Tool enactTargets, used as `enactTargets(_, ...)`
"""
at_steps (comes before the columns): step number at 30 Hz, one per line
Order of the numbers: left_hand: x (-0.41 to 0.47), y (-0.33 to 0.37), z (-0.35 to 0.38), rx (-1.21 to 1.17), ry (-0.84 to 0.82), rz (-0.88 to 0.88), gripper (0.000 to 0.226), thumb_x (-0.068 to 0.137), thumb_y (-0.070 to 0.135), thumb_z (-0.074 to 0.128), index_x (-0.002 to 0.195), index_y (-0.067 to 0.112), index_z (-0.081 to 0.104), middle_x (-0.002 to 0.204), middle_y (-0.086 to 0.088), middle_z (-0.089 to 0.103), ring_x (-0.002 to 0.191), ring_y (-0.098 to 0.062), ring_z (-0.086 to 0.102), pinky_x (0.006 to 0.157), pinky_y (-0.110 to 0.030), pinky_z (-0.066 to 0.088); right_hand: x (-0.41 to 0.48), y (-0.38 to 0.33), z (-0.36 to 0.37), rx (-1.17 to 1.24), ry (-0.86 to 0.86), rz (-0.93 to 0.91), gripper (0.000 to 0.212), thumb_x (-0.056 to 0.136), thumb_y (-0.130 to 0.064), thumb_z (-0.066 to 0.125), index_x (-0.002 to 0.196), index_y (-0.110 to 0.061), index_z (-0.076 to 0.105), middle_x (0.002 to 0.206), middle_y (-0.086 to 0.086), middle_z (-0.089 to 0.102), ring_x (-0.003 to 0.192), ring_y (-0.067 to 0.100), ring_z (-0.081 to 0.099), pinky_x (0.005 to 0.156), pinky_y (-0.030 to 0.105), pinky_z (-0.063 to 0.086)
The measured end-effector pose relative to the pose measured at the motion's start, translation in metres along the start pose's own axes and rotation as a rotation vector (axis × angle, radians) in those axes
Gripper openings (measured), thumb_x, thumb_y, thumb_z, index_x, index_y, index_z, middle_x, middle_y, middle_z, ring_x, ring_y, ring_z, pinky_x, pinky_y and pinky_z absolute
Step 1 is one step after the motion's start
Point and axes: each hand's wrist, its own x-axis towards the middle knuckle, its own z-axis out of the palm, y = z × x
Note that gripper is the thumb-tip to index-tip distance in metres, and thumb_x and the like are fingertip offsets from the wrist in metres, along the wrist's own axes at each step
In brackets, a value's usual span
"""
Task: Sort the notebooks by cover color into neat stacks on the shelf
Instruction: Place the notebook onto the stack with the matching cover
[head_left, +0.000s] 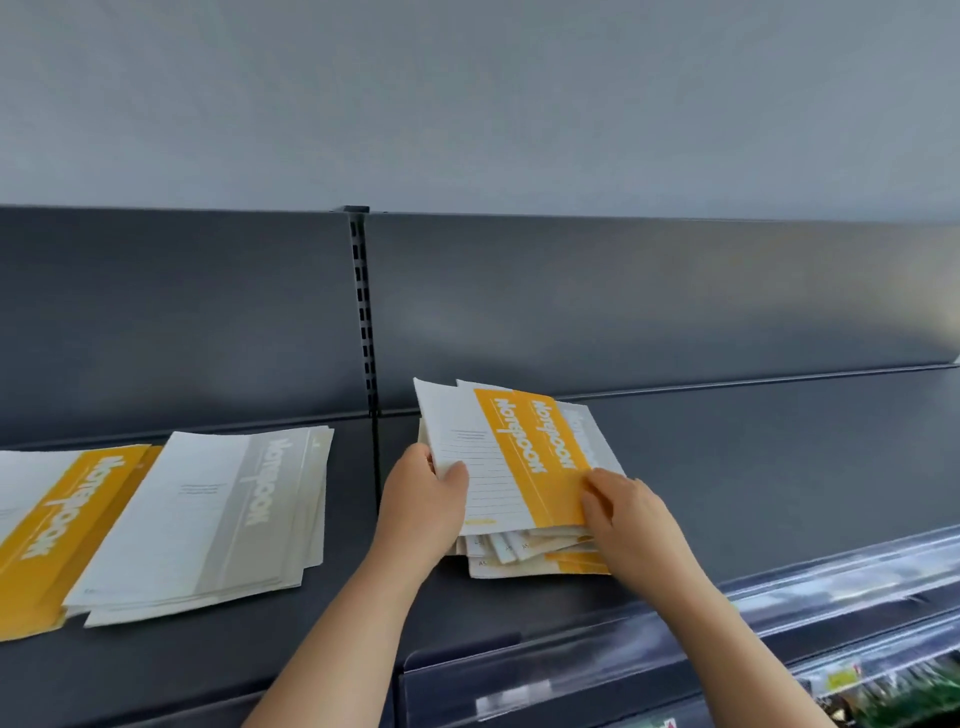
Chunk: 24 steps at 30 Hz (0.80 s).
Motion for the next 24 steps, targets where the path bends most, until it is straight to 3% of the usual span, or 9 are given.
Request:
enactTargets(4, 0.001, -0.001, 0.003, -0.038, 0.003, -0.03, 0.023, 0.088, 0.019, 0.063, 0.11, 0.015, 0.056, 0.105, 0.007, 0.064, 0.09, -0.008, 0.062, 0.068, -0.027, 0.055, -0.004, -0.008, -0.002, 0.054, -0.014, -0.067, 0.027, 0.098, -0.018, 0.039, 0.107, -0.009, 0.063, 0.109, 0.003, 0.065, 0.105, 0.022, 0.054, 0.087, 0.034, 0.045)
enactTargets(7, -0.004, -0.001, 0.001, -0.023, 0.027, -0.045, 0.019, 0.09, 0.019, 0.061, 0.108, 0.016, 0.053, 0.104, 0.008, 0.062, 0.087, -0.007, 0.059, 0.06, -0.021, 0.053, -0.001, -0.007, -0.004, 0.024, -0.021, -0.076, 0.028, 0.097, -0.02, 0.038, 0.103, -0.012, 0.064, 0.104, 0.002, 0.066, 0.097, 0.021, 0.057, 0.081, 0.035, 0.048)
enactTargets(11, -0.009, -0.004, -0.013, -0.017, 0.098, -0.037, 0.008, 0.095, 0.016, 0.049, 0.103, 0.015, 0.048, 0.096, 0.008, 0.057, 0.079, -0.004, 0.055, 0.039, -0.006, 0.039, 0.005, -0.009, -0.003, -0.077, -0.018, -0.077, 0.031, 0.092, -0.023, 0.034, 0.073, -0.014, 0.055, 0.075, 0.002, 0.06, 0.075, 0.027, 0.053, 0.064, 0.041, 0.049)
enactTargets(13, -0.01, -0.008, -0.024, -0.037, 0.134, -0.035, 0.011, 0.096, 0.018, 0.047, 0.105, 0.013, 0.049, 0.102, 0.004, 0.06, 0.084, -0.007, 0.059, 0.04, -0.007, 0.04, 0.005, -0.021, 0.0, -0.077, -0.015, -0.094, 0.03, 0.095, -0.025, 0.034, 0.082, -0.017, 0.059, 0.084, 0.0, 0.063, 0.082, 0.027, 0.054, 0.068, 0.037, 0.049)
enactTargets(16, -0.018, -0.016, -0.044, -0.087, 0.194, -0.017, 0.015, 0.097, 0.024, 0.047, 0.108, 0.013, 0.049, 0.109, 0.003, 0.063, 0.091, -0.01, 0.062, 0.046, -0.011, 0.046, 0.001, -0.052, 0.006, 0.076, -0.033, -0.129, 0.027, 0.098, -0.029, 0.039, 0.116, -0.018, 0.055, 0.11, 0.003, 0.063, 0.095, 0.023, 0.058, 0.073, 0.031, 0.046)
enactTargets(19, -0.025, -0.024, -0.073, -0.129, 0.26, 0.01, 0.019, 0.097, 0.028, 0.048, 0.108, 0.013, 0.049, 0.108, 0.004, 0.063, 0.088, -0.008, 0.062, 0.046, -0.009, 0.046, -0.004, -0.086, 0.016, 0.203, -0.011, -0.167, 0.02, 0.096, -0.028, 0.045, 0.112, -0.018, 0.054, 0.105, 0.002, 0.064, 0.095, 0.022, 0.06, 0.08, 0.035, 0.05)
enactTargets(24, -0.033, -0.044, -0.137, -0.04, 0.332, 0.029, 0.023, 0.097, 0.037, 0.046, 0.107, 0.016, 0.051, 0.104, 0.006, 0.062, 0.083, -0.007, 0.063, 0.053, -0.019, 0.056, -0.012, -0.147, 0.043, 0.326, 0.051, -0.291, 0.02, 0.091, -0.029, 0.056, 0.11, -0.025, 0.051, 0.101, -0.007, 0.058, 0.09, 0.013, 0.057, 0.077, 0.03, 0.049)
